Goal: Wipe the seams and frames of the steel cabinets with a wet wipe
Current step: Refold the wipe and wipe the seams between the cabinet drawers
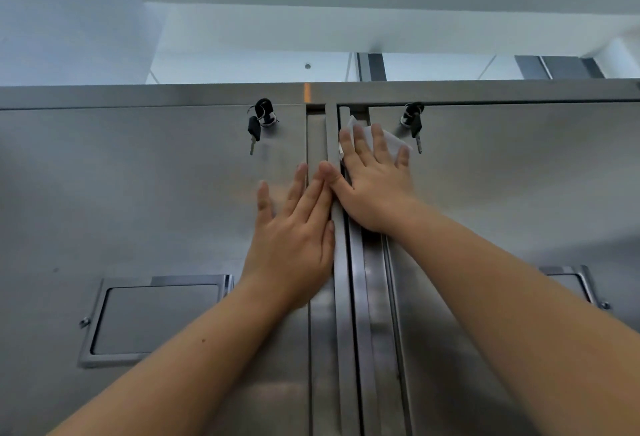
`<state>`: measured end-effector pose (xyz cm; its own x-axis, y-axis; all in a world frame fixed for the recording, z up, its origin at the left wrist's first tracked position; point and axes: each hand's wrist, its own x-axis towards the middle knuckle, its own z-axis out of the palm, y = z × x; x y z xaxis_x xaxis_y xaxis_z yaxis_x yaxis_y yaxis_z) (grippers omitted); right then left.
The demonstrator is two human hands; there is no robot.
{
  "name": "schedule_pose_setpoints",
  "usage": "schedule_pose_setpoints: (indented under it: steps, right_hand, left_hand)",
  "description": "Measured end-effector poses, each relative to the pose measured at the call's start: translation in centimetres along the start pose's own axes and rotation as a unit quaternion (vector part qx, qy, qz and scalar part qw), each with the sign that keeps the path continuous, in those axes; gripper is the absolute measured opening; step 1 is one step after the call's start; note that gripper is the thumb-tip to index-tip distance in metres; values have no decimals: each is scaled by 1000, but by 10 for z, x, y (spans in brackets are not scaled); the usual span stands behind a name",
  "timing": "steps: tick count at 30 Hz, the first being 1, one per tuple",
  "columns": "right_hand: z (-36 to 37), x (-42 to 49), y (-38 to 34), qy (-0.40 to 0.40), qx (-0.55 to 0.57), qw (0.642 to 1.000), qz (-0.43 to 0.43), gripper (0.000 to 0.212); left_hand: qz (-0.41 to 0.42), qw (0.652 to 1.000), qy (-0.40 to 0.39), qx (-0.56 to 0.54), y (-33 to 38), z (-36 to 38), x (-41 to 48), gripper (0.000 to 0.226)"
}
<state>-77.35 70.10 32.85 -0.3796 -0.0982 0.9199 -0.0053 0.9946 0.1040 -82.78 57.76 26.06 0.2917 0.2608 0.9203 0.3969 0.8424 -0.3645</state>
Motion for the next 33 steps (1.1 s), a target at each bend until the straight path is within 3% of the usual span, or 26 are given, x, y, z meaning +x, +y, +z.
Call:
schedule_pose_setpoints:
  steps: [13,20,33]
  right_hand:
    - [6,2,5,34,-36,999,-10,68]
    - [-6,29,-2,23,-39,999,22,70]
    - [-6,5,6,4,-23,1000,0,69]
  left_hand:
    - [-45,999,24,-2,1,-3,-5,58]
    - [-38,999,25,-11,1,-4,-7,59]
    - [-46,998,29,-10,2,-4,-8,58]
